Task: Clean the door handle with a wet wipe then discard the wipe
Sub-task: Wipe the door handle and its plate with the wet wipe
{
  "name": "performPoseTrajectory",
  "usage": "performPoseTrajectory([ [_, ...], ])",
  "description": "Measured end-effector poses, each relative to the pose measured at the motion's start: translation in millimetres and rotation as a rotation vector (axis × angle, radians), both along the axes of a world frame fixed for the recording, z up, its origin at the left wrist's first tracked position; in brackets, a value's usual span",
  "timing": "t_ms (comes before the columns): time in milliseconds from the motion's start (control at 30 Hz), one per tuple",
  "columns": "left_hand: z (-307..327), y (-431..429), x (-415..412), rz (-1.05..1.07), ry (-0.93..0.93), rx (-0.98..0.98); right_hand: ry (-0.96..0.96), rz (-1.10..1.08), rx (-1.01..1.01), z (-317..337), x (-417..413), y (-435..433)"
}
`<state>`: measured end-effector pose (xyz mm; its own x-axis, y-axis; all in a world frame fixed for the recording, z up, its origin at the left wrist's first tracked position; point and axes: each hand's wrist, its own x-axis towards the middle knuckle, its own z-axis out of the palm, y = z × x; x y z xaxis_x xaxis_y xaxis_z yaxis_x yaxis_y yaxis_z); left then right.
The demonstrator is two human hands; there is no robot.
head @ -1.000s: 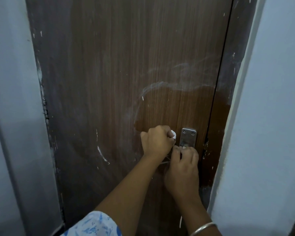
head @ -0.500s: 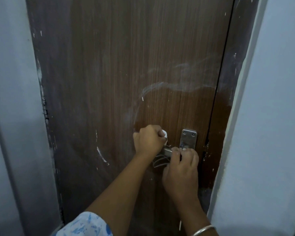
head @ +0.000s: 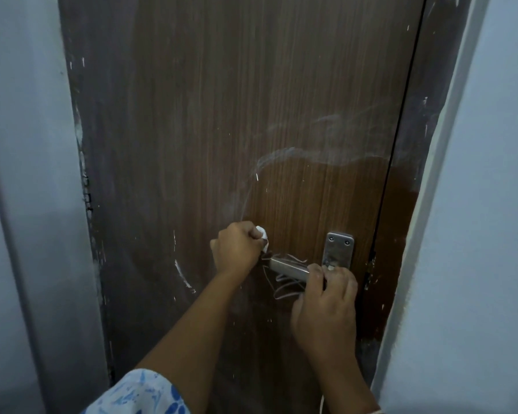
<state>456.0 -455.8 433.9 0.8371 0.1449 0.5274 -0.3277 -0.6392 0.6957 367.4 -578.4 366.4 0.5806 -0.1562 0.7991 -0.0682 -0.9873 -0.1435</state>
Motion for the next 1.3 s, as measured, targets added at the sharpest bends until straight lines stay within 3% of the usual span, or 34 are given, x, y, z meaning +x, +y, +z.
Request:
performPoseTrajectory([
  [100, -4, 0, 1, -0.077, -0.039, 0.032, -0.014, 0.000, -0.007, 0, 1, -1],
  [567, -62, -34, 7, 0.109, -0.237, -0.612, -0.021, -0.018, -0.011, -4, 6, -1],
  [833, -67, -52, 0, 0.002, -0.105, -0.937, -0.076, -0.029, -0.006, -8, 12, -1],
  [900, -68, -58, -5, -0.022, -0.136, -0.894, -0.081, -0.028, -0.010, -7, 12, -2],
  [1067, -78, -53, -6, -0.075, -0.350, -0.548, -0.093, -0.025, -0.022, -9, 13, -3],
  [1200, -74, -66, -4, 0.151, -0.338, -0.575, -0.105, -0.010, -0.042, -9, 13, -4],
  [1300, -80, -77, -5, 0.146, -0.347, -0.545, -0.140, 0.045, -0.042, -9, 11, -8],
])
